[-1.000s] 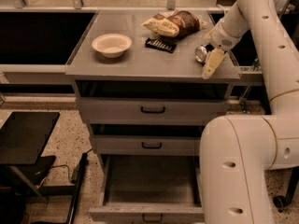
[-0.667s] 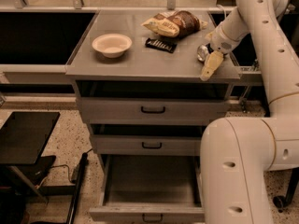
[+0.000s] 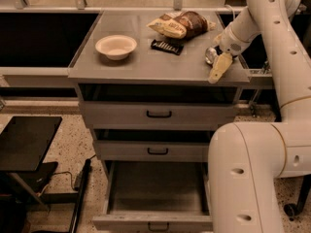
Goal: Place pepsi can into bottom drawer
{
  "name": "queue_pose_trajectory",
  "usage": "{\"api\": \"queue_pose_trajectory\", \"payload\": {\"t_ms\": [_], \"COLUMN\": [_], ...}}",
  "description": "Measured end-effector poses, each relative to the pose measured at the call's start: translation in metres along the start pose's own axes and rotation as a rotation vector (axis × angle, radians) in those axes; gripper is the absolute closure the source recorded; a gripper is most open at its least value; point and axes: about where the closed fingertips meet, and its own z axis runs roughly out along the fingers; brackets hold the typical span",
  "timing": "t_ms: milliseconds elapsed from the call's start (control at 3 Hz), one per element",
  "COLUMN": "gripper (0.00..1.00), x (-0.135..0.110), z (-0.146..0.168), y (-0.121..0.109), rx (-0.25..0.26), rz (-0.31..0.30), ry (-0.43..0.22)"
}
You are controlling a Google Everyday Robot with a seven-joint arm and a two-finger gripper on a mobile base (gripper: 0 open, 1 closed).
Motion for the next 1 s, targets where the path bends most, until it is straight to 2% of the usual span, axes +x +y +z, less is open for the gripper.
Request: {"api": "queue_pose_trajectory", "payload": {"t_ms": [667, 1000], "gripper": [0.87, 1.0], "x": [-0.004, -0.008], "z": [-0.008, -0.015], "y": [0.001, 0.002], "rx": [0.0, 0.001], "rz": [0.0, 0.0], "ry": [0.0, 0.0]}}
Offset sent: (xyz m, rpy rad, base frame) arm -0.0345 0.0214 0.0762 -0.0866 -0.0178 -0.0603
